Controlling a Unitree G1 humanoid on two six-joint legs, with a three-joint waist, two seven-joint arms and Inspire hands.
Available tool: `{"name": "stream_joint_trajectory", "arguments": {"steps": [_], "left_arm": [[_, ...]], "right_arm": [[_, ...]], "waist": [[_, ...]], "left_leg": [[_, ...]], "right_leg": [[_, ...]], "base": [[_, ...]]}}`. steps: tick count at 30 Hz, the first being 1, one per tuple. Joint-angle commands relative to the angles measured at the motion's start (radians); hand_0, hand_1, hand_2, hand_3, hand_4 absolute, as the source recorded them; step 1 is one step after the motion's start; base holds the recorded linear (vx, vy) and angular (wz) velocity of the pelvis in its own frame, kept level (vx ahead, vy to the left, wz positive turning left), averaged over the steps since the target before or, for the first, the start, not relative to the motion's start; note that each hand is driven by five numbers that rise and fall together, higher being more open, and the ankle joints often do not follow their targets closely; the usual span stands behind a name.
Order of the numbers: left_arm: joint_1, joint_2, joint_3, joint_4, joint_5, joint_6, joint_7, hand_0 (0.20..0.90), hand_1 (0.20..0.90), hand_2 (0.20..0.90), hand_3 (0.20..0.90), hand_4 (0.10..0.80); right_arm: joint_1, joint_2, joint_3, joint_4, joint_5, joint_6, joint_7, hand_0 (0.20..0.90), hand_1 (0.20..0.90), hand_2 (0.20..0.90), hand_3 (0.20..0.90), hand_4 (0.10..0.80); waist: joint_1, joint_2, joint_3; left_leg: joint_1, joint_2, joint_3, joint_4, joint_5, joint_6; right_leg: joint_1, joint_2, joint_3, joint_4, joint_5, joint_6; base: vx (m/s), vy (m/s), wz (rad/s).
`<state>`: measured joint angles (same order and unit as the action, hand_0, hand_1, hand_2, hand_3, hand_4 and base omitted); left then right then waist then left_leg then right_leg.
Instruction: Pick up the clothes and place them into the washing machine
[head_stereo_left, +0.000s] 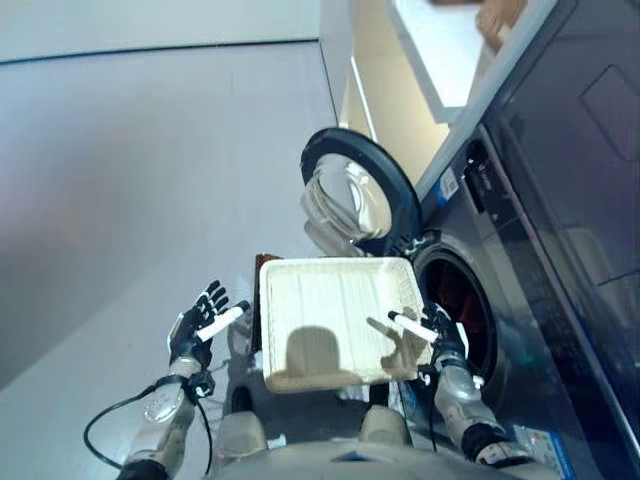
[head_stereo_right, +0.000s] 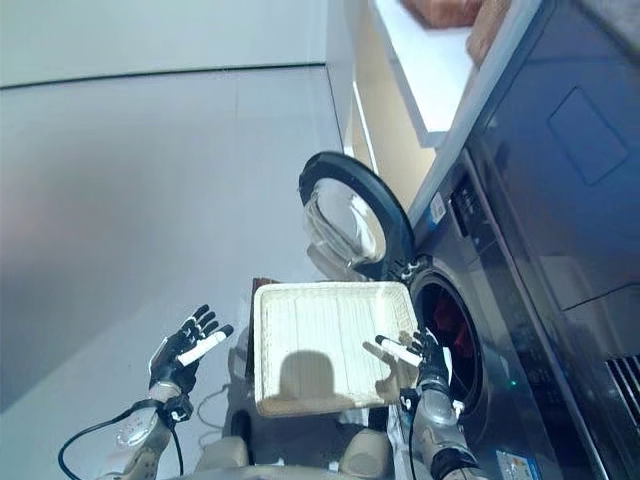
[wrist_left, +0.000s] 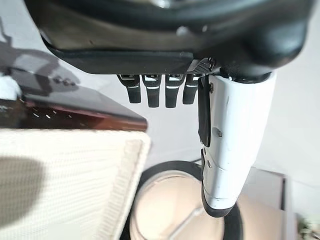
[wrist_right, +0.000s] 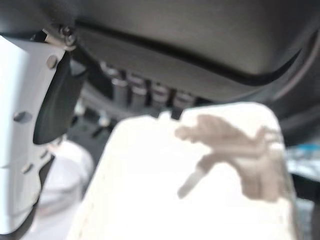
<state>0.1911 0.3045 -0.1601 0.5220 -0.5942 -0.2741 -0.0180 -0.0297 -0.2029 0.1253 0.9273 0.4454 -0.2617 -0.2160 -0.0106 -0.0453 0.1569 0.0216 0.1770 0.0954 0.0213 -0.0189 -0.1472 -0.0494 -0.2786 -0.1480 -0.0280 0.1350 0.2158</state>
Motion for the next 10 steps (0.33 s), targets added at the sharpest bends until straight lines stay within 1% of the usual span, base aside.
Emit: {"name": "stream_joint_trajectory", "arguments": {"steps": [1, 4, 10], "left_arm": [[-0.026, 0.002, 0.042, -0.031, 0.017, -0.055, -0.005, 0.900, 0.900, 0.900, 0.900, 0.800], [-0.026, -0.005, 0.038, -0.025, 0.015, -0.049, -0.013, 0.900, 0.900, 0.900, 0.900, 0.800], [-0.007, -0.015, 0.031, -0.034, -0.004, -0.041, -0.031, 0.900, 0.900, 0.900, 0.900, 0.800]], "right_arm": [[0.001, -0.015, -0.022, -0.077, 0.039, -0.050, 0.026, 0.900, 0.900, 0.900, 0.900, 0.800], [0.003, -0.024, 0.005, -0.075, 0.000, -0.037, 0.028, 0.900, 0.900, 0.900, 0.900, 0.800], [0.020, -0.024, -0.011, -0.085, 0.025, -0.042, 0.036, 0.900, 0.900, 0.900, 0.900, 0.800]], "waist": [[0.006, 0.008, -0.052], [0.007, 0.007, -0.070], [0.003, 0.010, -0.084]], "left_leg": [[-0.007, 0.054, -0.017, 0.015, 0.040, -0.034], [0.017, 0.055, -0.011, 0.003, 0.040, -0.032], [0.041, 0.049, -0.006, -0.006, 0.038, -0.029]], "right_leg": [[0.004, -0.056, -0.012, 0.023, 0.026, 0.046], [0.028, -0.055, -0.017, 0.022, 0.019, 0.046], [0.047, -0.056, -0.015, 0.018, 0.016, 0.046]], "base": [[0.075, 0.008, -0.18], [0.059, -0.002, -0.04], [0.025, 0.003, 0.00]]}}
